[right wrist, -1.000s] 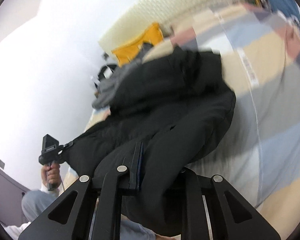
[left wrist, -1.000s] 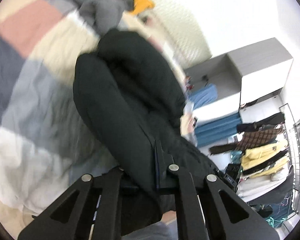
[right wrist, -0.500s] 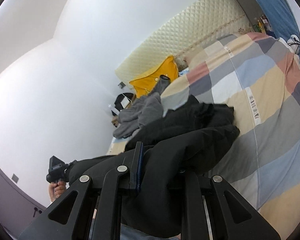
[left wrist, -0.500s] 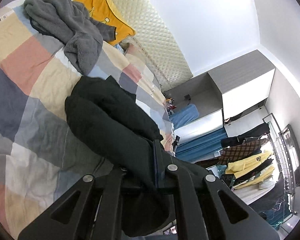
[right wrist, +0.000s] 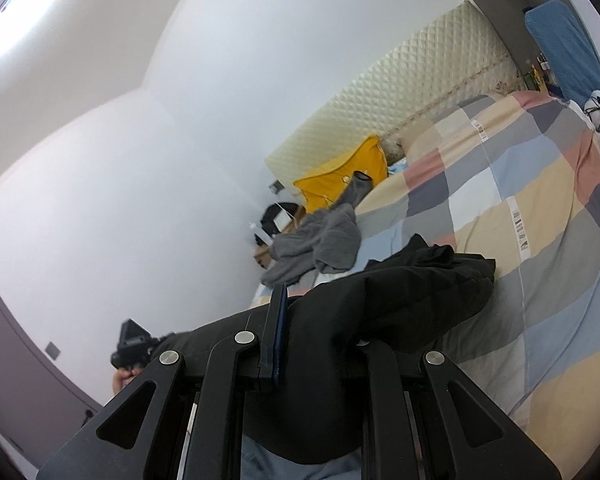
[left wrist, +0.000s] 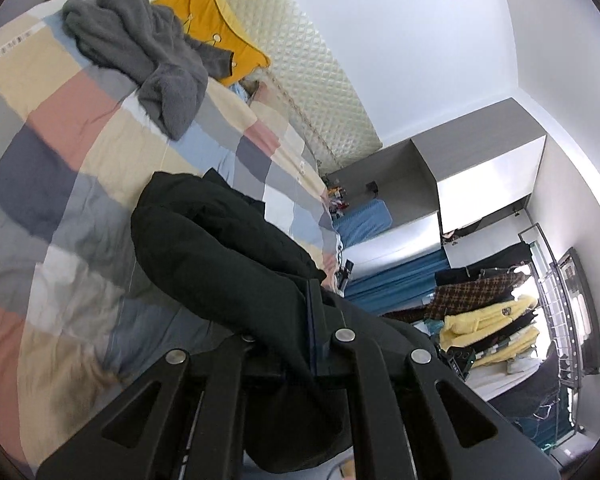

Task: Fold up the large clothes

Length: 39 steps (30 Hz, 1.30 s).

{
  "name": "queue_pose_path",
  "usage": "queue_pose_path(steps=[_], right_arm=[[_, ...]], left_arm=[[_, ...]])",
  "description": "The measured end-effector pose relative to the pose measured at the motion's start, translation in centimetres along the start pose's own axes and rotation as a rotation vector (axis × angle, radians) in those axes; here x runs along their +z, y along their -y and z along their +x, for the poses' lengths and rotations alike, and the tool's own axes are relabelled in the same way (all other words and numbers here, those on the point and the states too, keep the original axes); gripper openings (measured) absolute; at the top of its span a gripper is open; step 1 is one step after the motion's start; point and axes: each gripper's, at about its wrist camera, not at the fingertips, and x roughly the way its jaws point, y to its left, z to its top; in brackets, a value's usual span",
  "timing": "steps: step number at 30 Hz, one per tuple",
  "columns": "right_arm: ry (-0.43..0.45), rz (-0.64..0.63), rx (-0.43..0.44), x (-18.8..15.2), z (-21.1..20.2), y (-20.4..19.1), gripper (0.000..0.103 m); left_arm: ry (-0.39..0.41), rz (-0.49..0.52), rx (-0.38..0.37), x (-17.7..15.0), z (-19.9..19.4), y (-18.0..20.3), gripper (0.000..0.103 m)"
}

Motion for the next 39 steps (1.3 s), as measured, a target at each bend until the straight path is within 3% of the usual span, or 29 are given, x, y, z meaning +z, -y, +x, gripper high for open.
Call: queue_pose_path(steps=[4, 9, 11, 16, 20, 29, 32, 39], right_arm=[[0.009, 0.005, 0.003, -2.1, -1.9, 0.5, 0.012], [-0.022, 0.068, -0.015, -2.4, 0.4, 3.7, 0.012], [-0.027, 0.092, -0.02, -1.7, 1.7, 5.2, 0.012], [-0.026, 0.166, -0.05, 1.8, 5.3, 9.1, 0.012], [-0.046, 0.223, -0.107, 4.9, 9.5, 12.3, 0.012], [-0.046, 0.351, -0.249, 7.7, 17.5, 18.6, 0.012], [-0.064, 0.39, -0.313, 7.7, 20.0, 21.1, 0.012], [-0.151, 0.414, -0.472, 7.2, 26.1, 25.9, 0.011]], left_arm=[[-0.033, 0.009, 0.0, -2.2, -0.6, 0.1, 0.006], [-0.058, 0.027, 0.081, -2.0, 1.3, -0.8, 0.007], [-0.035, 0.047, 0.119, -0.6, 2.6, -1.3, 0.008], [-0.045, 0.046, 0.12, 3.7, 5.9, -1.7, 0.01], [-0.077, -0.041, 0.127, 7.9, 9.3, -2.7, 0.01], [-0.009, -0.043, 0.342, 13.1, 16.1, -3.7, 0.012], [-0.028, -0.083, 0.416, 14.0, 18.7, -5.4, 0.012], [-0.085, -0.066, 0.617, 15.8, 25.2, -8.0, 0.014]])
